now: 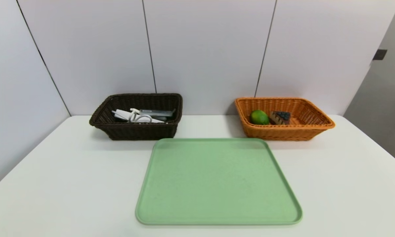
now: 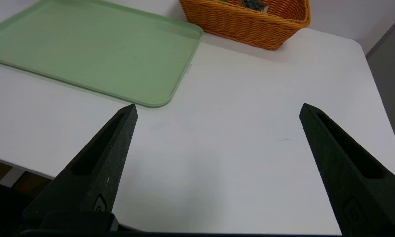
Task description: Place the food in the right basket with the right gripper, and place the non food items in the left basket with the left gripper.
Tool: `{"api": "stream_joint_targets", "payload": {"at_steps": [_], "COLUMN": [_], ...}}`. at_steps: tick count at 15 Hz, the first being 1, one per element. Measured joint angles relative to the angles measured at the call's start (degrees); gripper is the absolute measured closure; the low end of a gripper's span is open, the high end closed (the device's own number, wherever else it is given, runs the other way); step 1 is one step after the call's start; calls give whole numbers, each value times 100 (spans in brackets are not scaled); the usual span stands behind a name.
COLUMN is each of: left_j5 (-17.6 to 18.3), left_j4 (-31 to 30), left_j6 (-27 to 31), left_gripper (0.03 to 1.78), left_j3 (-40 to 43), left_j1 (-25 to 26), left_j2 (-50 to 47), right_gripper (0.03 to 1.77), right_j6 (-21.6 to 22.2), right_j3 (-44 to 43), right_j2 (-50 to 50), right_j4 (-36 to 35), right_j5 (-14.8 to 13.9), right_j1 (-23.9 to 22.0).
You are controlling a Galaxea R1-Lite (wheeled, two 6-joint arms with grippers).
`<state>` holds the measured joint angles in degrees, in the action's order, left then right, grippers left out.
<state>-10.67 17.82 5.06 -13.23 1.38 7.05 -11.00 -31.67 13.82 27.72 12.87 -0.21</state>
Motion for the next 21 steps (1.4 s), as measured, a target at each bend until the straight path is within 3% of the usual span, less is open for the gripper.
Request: {"api": "stream_joint_targets", "payload": {"at_steps": [3, 5, 7, 8, 10, 13, 21], "left_j5": [232, 791, 1165, 1185, 1174, 1148, 1143], "left_j4": [-917, -1336, -1424, -1445, -1452, -1493, -1521], "left_j6": [155, 185, 168, 150, -44, -215, -217], "left_gripper": [12, 12, 12, 12, 12, 12, 12], "left_j3": [584, 869, 1056, 1119, 1172, 1204, 1224], "left_j1": [-12, -26, -33, -33, -37, -37, -41], "left_j2": [-215, -488, -621, -656, -695, -707, -709], "right_gripper": [10, 10, 10, 10, 10, 10, 10], "right_j6": [-2, -7, 11, 41, 319, 612, 507], "right_j3": [1307, 2250, 2766, 2959, 3110, 3160, 3167], "right_j2": [-464, -862, -1141, -1229, -1320, -1375, -1390], "right_j4": [-1147, -2111, -2726, -2777, -2772, -2762, -2762], "right_j5": [-15, -124, -585, -880, -1095, -1125, -1070], "right_j1": [10, 13, 11, 11, 11, 11, 11]}}
